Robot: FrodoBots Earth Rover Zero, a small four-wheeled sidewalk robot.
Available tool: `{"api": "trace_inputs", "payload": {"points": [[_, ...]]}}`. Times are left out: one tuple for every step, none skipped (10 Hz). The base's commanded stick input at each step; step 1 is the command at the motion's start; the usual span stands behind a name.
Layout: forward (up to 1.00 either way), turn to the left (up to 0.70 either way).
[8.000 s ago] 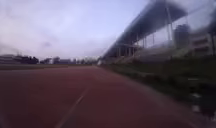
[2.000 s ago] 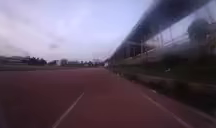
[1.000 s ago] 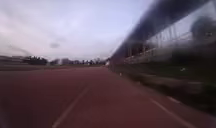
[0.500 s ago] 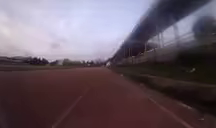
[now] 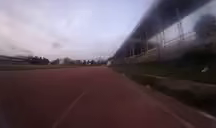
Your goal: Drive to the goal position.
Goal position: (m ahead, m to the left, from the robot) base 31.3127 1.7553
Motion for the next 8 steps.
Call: {"api": "trace_inputs", "payload": {"points": [[0.70,0.00],[0.70,0.00],[0.70,0.00],[0.70,0.00],[0.70,0.00],[0.70,0.00],[0.70,0.00],[0.70,0.00]]}}
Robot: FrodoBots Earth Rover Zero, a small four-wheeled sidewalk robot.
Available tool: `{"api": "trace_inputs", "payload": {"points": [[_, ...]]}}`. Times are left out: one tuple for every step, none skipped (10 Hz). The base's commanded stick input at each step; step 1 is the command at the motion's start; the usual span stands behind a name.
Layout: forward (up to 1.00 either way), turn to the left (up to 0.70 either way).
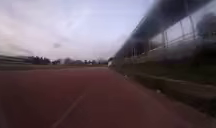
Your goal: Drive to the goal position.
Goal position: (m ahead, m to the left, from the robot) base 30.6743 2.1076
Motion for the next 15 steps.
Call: {"api": "trace_inputs", "payload": {"points": [[0.70,0.00],[0.70,0.00],[0.70,0.00],[0.70,0.00],[0.70,0.00],[0.70,0.00],[0.70,0.00],[0.70,0.00],[0.70,0.00],[0.70,0.00],[0.70,0.00],[0.70,0.00],[0.70,0.00],[0.70,0.00],[0.70,0.00]]}}
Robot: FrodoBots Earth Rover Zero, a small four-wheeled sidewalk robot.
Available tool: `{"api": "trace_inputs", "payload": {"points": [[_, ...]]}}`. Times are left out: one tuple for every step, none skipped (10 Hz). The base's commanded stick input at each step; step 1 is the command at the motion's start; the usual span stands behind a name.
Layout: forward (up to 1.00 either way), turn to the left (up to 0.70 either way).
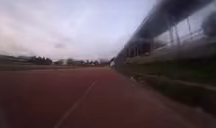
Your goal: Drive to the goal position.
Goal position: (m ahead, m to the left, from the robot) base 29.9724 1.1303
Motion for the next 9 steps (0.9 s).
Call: {"api": "trace_inputs", "payload": {"points": [[0.70,0.00],[0.70,0.00],[0.70,0.00],[0.70,0.00],[0.70,0.00],[0.70,0.00],[0.70,0.00],[0.70,0.00],[0.70,0.00]]}}
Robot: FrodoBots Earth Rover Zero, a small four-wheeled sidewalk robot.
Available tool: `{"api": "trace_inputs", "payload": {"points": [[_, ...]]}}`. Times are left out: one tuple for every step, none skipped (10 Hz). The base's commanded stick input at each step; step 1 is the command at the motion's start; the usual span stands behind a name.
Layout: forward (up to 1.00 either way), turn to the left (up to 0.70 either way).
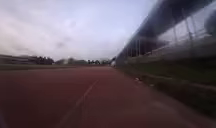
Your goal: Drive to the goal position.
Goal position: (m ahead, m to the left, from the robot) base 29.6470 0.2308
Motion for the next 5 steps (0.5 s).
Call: {"api": "trace_inputs", "payload": {"points": [[0.70,0.00],[0.70,0.00],[0.70,0.00],[0.70,0.00],[0.70,0.00]]}}
